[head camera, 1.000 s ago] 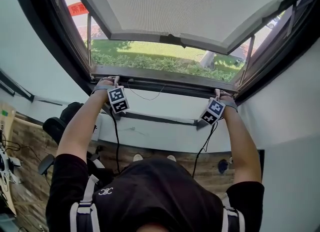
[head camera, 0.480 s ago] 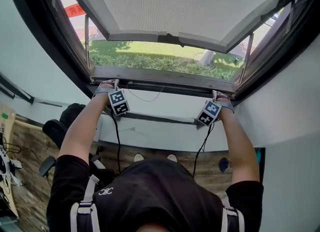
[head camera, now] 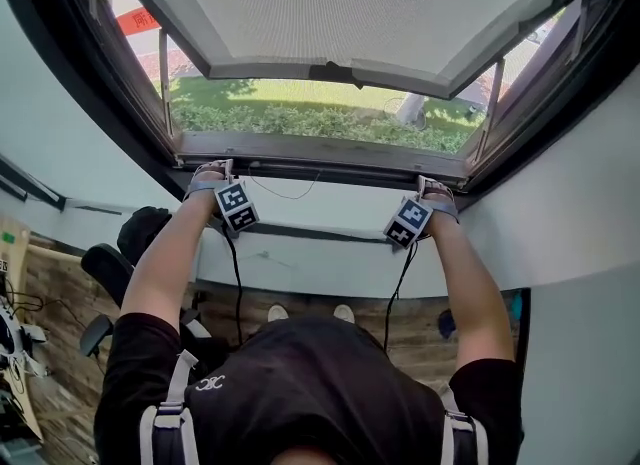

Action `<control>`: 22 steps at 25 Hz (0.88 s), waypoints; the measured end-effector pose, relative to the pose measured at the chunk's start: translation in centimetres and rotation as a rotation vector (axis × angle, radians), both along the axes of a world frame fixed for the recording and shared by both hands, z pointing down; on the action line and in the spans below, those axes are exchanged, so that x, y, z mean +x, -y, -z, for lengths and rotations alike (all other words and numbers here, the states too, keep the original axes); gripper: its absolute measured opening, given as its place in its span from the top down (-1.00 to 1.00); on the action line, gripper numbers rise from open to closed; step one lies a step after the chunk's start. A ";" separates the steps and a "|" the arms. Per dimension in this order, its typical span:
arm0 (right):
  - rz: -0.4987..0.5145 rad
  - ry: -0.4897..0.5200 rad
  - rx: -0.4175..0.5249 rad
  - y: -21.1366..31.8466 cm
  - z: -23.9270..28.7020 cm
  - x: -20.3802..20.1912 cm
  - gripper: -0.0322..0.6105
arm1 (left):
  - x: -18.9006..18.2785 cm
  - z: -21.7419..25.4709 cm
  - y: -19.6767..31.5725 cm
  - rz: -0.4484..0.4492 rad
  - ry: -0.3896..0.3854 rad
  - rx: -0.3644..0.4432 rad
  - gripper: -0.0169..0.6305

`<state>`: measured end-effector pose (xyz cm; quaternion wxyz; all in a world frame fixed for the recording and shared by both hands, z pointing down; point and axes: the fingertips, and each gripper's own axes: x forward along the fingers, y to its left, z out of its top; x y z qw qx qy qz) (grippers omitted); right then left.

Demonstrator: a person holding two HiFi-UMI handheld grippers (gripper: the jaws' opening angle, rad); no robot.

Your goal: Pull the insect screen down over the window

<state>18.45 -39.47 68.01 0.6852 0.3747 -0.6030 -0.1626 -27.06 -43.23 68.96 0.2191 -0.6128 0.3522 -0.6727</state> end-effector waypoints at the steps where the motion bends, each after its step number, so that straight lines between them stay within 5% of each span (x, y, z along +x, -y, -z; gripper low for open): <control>1: -0.005 0.000 -0.005 -0.1 0.0 -0.1 0.16 | 0.0 0.0 0.0 0.000 0.003 -0.004 0.50; 12: -0.053 -0.044 -0.034 -0.5 0.0 0.0 0.08 | 0.0 -0.6 0.4 0.010 0.013 0.012 0.51; 13: -0.038 -0.040 -0.023 -0.2 0.0 0.0 0.13 | 0.0 -0.7 0.7 -0.002 0.025 0.019 0.41; 14: -0.029 -0.031 -0.018 0.0 0.3 -0.1 0.29 | -0.1 -0.7 0.9 -0.012 0.035 0.028 0.64; 16: -0.023 -0.017 -0.015 0.1 0.7 -0.1 0.40 | -0.1 -0.4 1.2 -0.014 0.031 0.029 0.63; 22: 0.003 -0.008 0.040 0.4 -0.5 0.1 0.14 | 0.0 -0.3 0.6 -0.031 0.018 0.025 0.50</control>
